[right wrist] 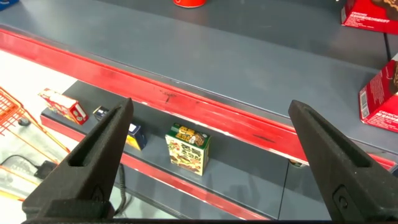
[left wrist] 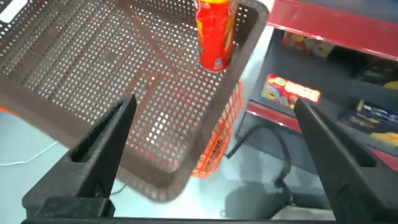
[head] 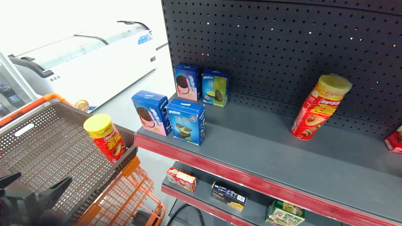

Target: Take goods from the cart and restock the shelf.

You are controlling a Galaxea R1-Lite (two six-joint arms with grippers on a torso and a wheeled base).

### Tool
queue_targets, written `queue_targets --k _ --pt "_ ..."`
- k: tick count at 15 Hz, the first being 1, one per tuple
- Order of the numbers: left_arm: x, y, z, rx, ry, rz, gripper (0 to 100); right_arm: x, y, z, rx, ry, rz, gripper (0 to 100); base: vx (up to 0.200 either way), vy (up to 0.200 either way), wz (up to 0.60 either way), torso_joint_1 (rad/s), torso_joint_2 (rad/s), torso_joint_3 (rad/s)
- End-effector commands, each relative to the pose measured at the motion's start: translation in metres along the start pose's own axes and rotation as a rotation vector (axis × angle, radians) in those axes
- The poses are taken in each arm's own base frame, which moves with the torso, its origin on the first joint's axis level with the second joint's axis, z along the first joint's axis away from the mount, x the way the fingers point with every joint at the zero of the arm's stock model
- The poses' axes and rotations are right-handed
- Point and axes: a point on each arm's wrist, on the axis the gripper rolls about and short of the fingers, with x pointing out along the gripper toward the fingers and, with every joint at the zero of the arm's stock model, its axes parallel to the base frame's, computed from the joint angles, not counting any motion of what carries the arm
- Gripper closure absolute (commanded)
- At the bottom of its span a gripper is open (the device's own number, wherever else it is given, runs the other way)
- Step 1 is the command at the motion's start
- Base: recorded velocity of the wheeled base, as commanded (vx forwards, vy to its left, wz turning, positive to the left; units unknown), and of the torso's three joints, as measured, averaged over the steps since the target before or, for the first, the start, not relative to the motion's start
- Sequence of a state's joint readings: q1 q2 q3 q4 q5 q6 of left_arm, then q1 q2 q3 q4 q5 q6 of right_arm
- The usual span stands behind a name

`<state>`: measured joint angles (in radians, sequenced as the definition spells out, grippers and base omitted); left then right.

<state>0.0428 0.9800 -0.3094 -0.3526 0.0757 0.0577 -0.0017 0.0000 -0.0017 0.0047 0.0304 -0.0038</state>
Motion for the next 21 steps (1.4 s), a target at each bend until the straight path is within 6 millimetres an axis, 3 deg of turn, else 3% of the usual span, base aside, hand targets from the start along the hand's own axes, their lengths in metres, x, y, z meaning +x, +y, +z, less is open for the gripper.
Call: queue_targets --k 1,6,7,8,12,21 --pt "0.049 0.000 -0.008 -0.002 0.118 0.017 0 0.000 0.000 0.000 -0.001 0.000 0.000 0 0.000 0.000 0.00 0.000 0.00 0.000" --pt "0.128 -0.003 -0.018 -0.022 -0.056 0.038 0 0.000 0.000 0.000 -0.001 0.000 0.000 0 0.000 0.000 0.00 0.000 0.00 0.000" --pt "0.129 -0.003 -0.018 -0.022 -0.057 0.038 0 0.000 0.000 0.000 -0.001 0.000 0.000 0 0.000 0.000 0.00 0.000 0.00 0.000" --pt "0.152 -0.006 -0.023 -0.027 -0.093 0.031 0 0.000 0.000 0.000 -0.001 0.000 0.002 0 0.000 0.000 0.00 0.000 0.00 0.000" --pt "0.191 -0.015 -0.025 -0.104 -0.163 0.005 0 0.000 0.000 0.000 -0.001 0.000 0.000 0 0.000 0.000 0.00 0.000 0.00 0.000" --pt "0.229 -0.012 -0.030 -0.103 -0.223 0.026 0 0.000 0.000 0.000 -0.001 0.000 0.000 0 0.000 0.000 0.00 0.000 0.00 0.000"
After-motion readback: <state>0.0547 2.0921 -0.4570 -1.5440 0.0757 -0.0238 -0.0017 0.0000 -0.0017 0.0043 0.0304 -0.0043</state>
